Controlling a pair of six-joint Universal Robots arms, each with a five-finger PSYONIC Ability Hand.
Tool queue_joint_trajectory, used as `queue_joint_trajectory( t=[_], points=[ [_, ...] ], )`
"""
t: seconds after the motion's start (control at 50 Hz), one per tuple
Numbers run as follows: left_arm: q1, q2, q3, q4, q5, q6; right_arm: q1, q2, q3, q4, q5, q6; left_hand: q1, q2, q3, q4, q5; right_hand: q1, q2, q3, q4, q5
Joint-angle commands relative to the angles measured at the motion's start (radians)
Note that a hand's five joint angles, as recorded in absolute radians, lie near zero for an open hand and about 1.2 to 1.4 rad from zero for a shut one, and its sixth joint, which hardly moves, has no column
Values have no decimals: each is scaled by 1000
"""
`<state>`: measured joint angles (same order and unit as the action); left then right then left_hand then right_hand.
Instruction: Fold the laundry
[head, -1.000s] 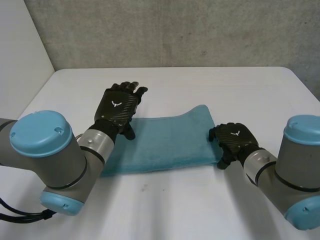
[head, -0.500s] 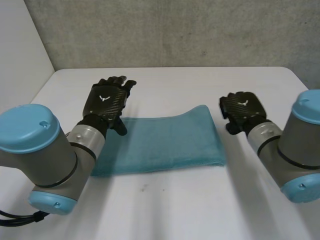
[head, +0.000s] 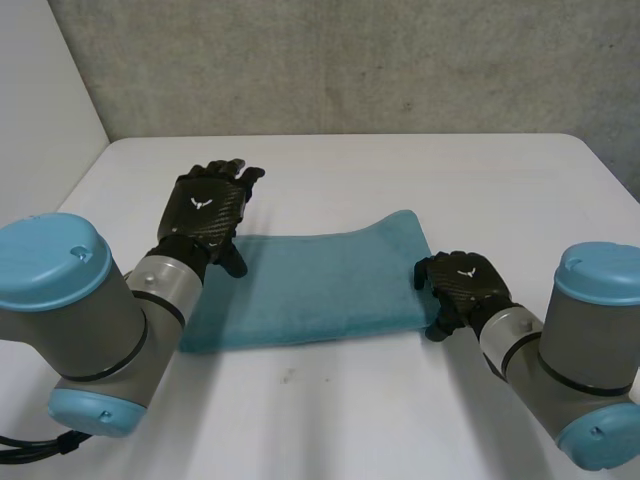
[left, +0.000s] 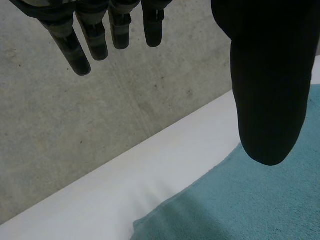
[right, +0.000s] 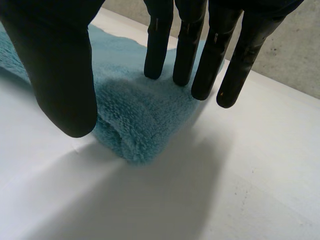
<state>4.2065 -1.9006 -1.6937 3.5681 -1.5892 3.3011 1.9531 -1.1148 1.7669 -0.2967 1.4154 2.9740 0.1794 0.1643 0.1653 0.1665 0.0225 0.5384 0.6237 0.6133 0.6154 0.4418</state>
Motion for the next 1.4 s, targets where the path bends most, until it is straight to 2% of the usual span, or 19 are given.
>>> queue_joint_trajectory(
  t=[0.02, 0.1, 0.14, 0.28, 0.5, 0.58, 0.72, 0.76, 0.82, 0.86, 0.98, 1.0, 1.02, 1.04, 1.08, 1.1, 1.16, 1.24, 1.4],
  points=[
    [1, 0, -1, 0, 0, 0, 0, 62, -6, -56, 7, -3, -5, 10, 9, 8, -22, 372, 286, 297, 294, 294],
    [1, 0, -11, 0, 2, 0, -3, 72, -7, -102, 14, -7, -5, 10, 9, 8, -22, 816, 731, 741, 739, 738],
    [1, 0, -12, 1, 2, 0, -6, 72, -9, -113, 16, -12, -5, 10, 9, 8, -22, 857, 772, 783, 780, 780],
    [3, 0, -12, 1, 0, 0, -56, 81, 2, -110, 31, -67, -5, 10, 9, 8, -22, 858, 773, 783, 781, 780],
    [9, 6, -11, 0, 0, 2, -46, -54, -130, -45, 108, -251, -5, 10, 9, 8, -22, 858, 773, 783, 781, 780],
    [26, 32, -11, 1, -3, 0, 97, -31, -312, 66, 106, -265, -5, 10, 9, 8, -22, 858, 773, 783, 781, 780],
    [53, 74, -11, 0, -31, -23, 316, 151, -532, 142, 86, -276, -5, 10, 9, 8, -22, 858, 773, 783, 781, 780],
    [64, 91, -11, -2, -43, -40, 427, 196, -578, 152, 71, -276, -5, 10, 9, 8, -22, 858, 773, 783, 781, 780],
    [102, 132, -20, -14, -69, -101, 467, 216, -577, 157, 56, -277, -5, 10, 9, 8, -22, 858, 773, 783, 781, 780],
    [113, 141, -24, -18, -69, -116, 541, 291, -552, 160, -7, -282, -5, 10, 9, 8, -22, 858, 773, 783, 781, 780],
    [129, 150, -24, -35, -67, -127, 544, 309, -549, 160, -33, -299, -5, 10, 9, 8, -22, 858, 773, 783, 781, 780],
    [129, 150, -24, -35, -67, -127, 538, 303, -552, 159, -21, -297, -5, 10, 9, 8, -22, 769, 684, 694, 692, 691],
    [130, 150, -23, -35, -66, -127, 534, 285, -554, 157, -1, -294, -5, 10, 9, 8, -22, 422, 337, 347, 345, 344],
    [130, 150, -18, -35, -66, -127, 533, 285, -554, 157, -1, -294, -5, 10, 9, 8, -22, 419, 333, 344, 342, 341],
    [129, 146, -12, -37, -66, -129, 508, 215, -555, 149, 65, -279, -5, 10, 9, 8, -22, -26, -111, -101, -103, -104],
    [127, 138, -6, -35, -64, -129, 507, 214, -555, 149, 65, -279, -5, 10, 9, 8, -22, -28, -113, -103, -105, -106],
    [119, 132, 2, -35, -64, -127, 446, 141, -552, 149, 138, -241, -5, 10, 9, 8, -22, -326, -411, -401, -403, -404],
    [55, 66, 66, -55, -63, -130, 385, 67, -537, 160, 189, -129, 2, 17, 16, 15, -16, -364, -449, -439, -441, -442],
    [-98, -79, 222, -159, -66, -147, 265, 50, -527, 249, 183, 40, -1, 14, 13, 12, -19, -364, -449, -439, -441, -442]
  ],
)
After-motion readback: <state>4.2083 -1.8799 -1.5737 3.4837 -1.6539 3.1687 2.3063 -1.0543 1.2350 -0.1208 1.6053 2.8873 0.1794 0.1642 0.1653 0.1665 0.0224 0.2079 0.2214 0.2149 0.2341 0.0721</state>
